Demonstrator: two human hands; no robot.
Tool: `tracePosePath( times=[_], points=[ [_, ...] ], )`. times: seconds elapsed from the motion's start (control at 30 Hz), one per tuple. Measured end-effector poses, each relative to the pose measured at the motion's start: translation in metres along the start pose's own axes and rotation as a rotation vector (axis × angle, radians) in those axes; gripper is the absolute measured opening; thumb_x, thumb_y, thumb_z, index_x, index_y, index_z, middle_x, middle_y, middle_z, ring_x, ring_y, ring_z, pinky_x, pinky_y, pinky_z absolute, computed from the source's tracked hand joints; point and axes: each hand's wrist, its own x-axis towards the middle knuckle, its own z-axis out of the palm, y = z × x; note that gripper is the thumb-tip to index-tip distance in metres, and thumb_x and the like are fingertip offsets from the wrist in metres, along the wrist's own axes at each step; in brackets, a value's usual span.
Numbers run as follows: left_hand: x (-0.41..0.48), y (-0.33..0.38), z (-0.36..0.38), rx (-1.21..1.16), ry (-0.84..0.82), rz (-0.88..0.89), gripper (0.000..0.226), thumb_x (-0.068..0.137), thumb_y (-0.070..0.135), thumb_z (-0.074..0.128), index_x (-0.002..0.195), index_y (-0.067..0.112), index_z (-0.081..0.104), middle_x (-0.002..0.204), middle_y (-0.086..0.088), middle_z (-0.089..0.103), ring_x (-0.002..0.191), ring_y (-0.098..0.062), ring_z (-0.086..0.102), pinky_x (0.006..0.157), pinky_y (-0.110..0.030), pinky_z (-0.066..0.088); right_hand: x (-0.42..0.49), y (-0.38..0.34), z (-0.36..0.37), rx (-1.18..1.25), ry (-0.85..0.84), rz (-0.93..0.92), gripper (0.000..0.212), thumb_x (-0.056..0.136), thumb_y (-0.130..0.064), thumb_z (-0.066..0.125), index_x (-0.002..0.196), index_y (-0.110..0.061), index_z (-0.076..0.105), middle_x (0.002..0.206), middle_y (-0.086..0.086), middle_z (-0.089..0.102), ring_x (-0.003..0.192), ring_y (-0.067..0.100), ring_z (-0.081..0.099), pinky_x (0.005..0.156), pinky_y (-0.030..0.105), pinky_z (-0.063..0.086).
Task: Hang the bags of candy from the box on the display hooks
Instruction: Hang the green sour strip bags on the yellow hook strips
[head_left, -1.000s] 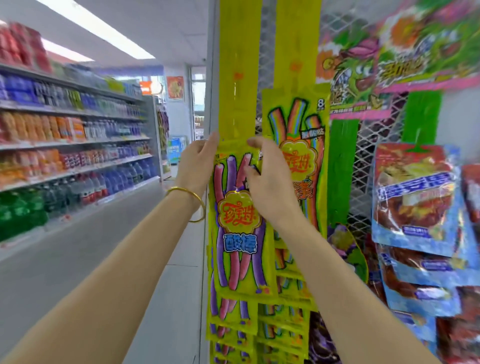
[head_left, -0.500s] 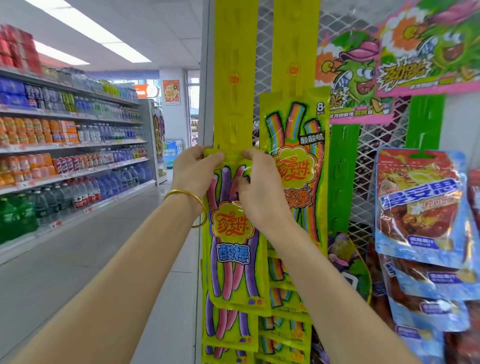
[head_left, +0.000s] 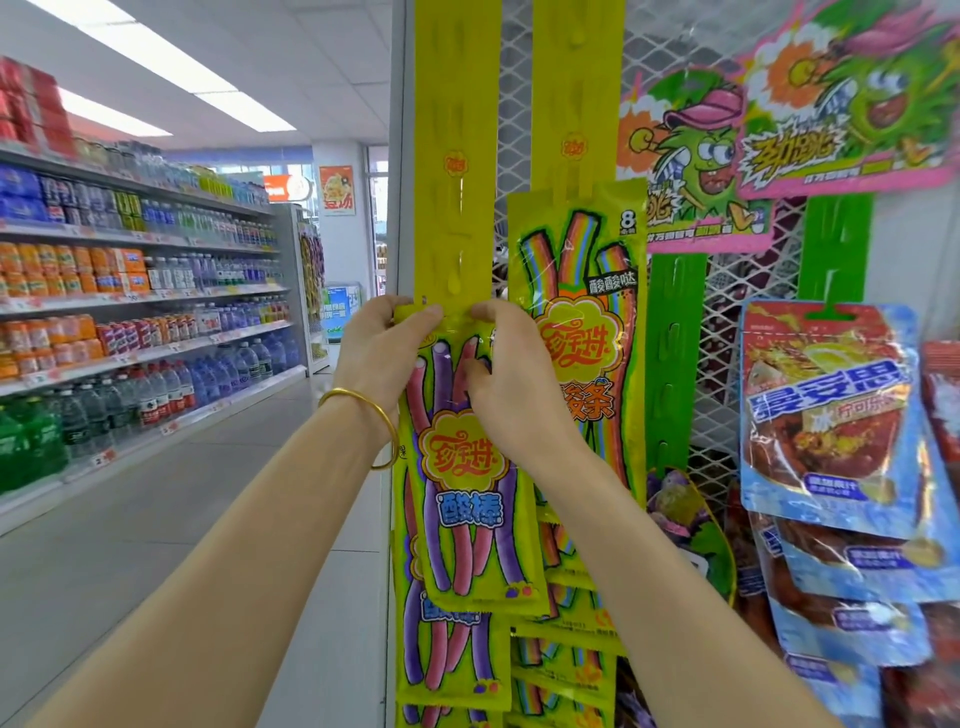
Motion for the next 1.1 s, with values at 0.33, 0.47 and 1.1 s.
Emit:
tracePosePath(
  times=[0.33,0.47,1.1],
  points=[
    [0.004,-0.001,-0.004,0.009,-0.049,-0.031,0.016,0.086,0.018,0.061,0.100,0.011,0.063,0.092,-0.012,0.070,0.073,-0.024,0.065,0.079,-0.042,0.054,-0.005,0.000,0.007,0.016,0.045,0.000,0.043,0.091,-0.007,0.049,0.133,-0.008,0.039,0.132,0.011,0.044,0.118,0.023,0.046,0.096,0.026,0.035],
    [0.003,0.000,-0.004,-0.034,-0.051,-0.029,0.007,0.087,0.008,0.057,0.084,0.013,0.061,0.079,-0.008,0.068,0.061,-0.016,0.063,0.065,-0.030,0.053,-0.007,0.002,0.010,0.012,0.053,0.011,0.042,0.092,-0.006,0.049,0.133,-0.008,0.040,0.130,0.010,0.046,0.117,0.022,0.045,0.093,0.020,0.032],
    [-0.009,-0.023,-0.016,0.261,0.050,0.196,0.016,0.085,0.006,0.061,0.094,0.019,0.061,0.085,0.000,0.060,0.082,-0.015,0.058,0.072,-0.019,0.047,-0.037,0.012,0.024,-0.143,0.080,0.019,0.053,0.090,0.005,0.048,0.136,-0.018,0.032,0.128,0.006,0.042,0.109,0.024,0.052,0.087,0.032,0.047]
  ],
)
